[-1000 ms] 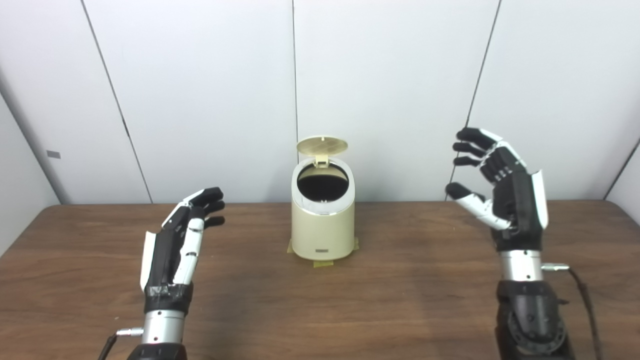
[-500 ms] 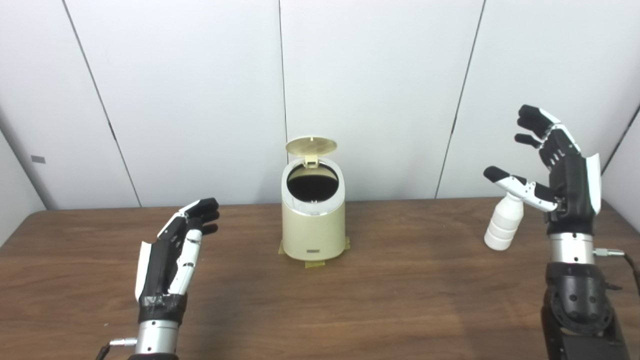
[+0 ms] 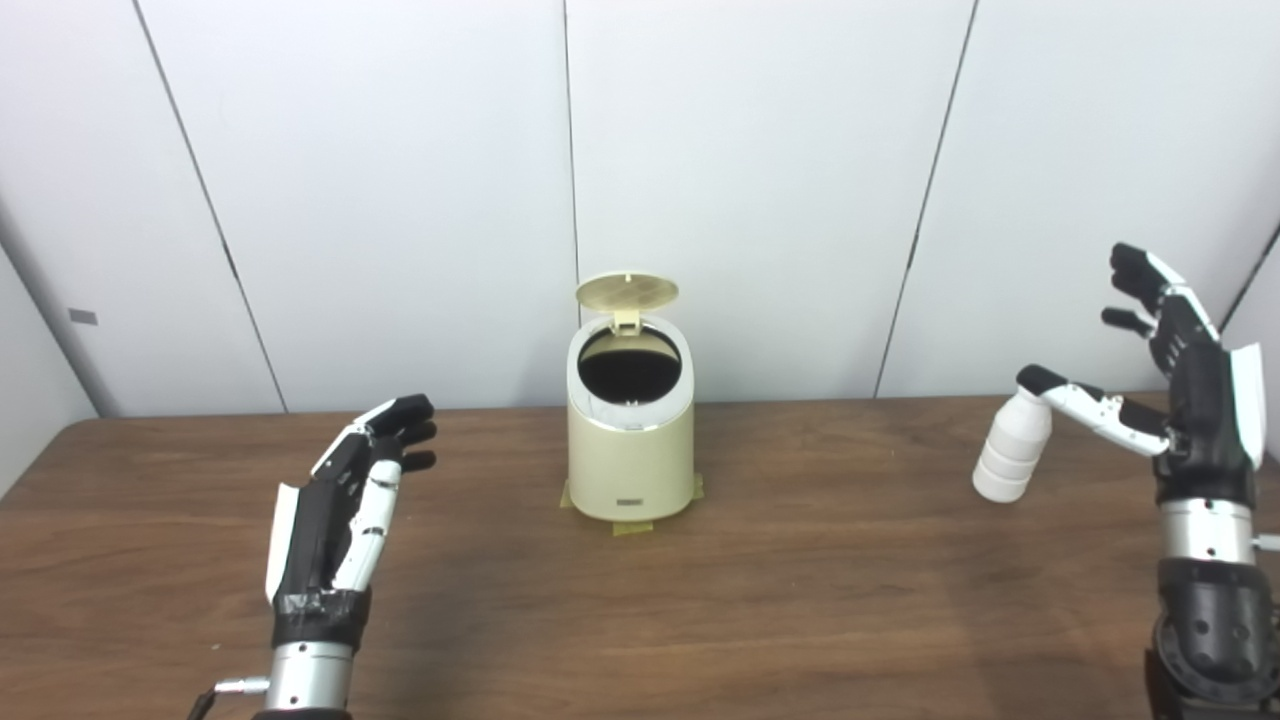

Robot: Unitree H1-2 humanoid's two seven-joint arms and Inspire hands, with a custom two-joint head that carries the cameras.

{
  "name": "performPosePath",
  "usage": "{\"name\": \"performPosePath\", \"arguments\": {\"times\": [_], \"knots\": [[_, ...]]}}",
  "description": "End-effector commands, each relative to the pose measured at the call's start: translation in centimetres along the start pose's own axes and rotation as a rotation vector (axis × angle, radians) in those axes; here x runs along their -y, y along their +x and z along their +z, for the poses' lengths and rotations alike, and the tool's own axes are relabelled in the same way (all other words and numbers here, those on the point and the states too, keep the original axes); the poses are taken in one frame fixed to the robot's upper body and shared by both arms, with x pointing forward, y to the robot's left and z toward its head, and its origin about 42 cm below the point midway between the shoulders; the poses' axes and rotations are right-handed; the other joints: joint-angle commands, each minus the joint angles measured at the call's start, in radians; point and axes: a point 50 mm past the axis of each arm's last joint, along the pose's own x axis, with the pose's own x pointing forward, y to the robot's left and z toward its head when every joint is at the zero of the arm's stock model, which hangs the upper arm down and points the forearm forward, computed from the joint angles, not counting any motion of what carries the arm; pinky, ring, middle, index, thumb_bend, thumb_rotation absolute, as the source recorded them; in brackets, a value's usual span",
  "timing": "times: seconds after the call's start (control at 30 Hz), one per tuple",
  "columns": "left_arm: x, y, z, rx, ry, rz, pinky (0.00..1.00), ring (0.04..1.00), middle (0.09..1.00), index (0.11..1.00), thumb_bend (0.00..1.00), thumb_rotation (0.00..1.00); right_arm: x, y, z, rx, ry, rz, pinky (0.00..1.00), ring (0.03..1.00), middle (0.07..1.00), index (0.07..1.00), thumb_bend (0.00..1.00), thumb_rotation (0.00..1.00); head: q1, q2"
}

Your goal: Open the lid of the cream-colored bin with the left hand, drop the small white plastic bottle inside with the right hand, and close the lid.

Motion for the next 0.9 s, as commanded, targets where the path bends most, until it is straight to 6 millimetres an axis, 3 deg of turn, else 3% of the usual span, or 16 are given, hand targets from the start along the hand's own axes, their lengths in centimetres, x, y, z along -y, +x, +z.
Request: {"name": "performPosePath", "arguments": {"times": [0.0, 0.3, 0.57, 0.73, 0.87], "knots": [[0.1, 1.1, 2.0, 0.105, 0.004, -0.020, 0.71, 0.772, 0.790, 0.776, 0.28, 0.69, 1.1, 1.1, 1.2, 0.051, -0.020, -0.049, 0.70, 0.816, 0.838, 0.827, 0.85, 0.35, -0.002, 0.001], [0.1, 0.9, 2.3, 0.106, 0.006, -0.027, 0.71, 0.771, 0.786, 0.771, 0.29, 0.71, 1.2, -1.7, 0.3, -0.100, -0.017, -0.029, 0.78, 0.854, 0.866, 0.864, 0.87, 0.33, -0.014, 0.004], [0.2, 0.8, 3.0, 0.113, -0.011, -0.039, 0.74, 0.778, 0.793, 0.779, 0.39, 0.75, 0.9, -3.7, -0.8, -0.210, -0.157, 0.020, 0.75, 0.862, 0.896, 0.885, 0.88, 0.38, -0.026, 0.005], [0.4, 0.7, 3.4, 0.120, -0.027, -0.036, 0.74, 0.783, 0.797, 0.787, 0.40, 0.75, 0.5, -4.5, -1.2, -0.262, -0.145, 0.019, 0.74, 0.844, 0.871, 0.877, 0.96, 0.45, -0.029, 0.006], [0.3, 0.7, 3.6, 0.118, -0.030, -0.035, 0.75, 0.787, 0.801, 0.786, 0.40, 0.76, 0.0, -5.2, -1.5, -0.301, -0.094, 0.059, 0.77, 0.874, 0.895, 0.902, 0.95, 0.44, -0.029, 0.006]]}}
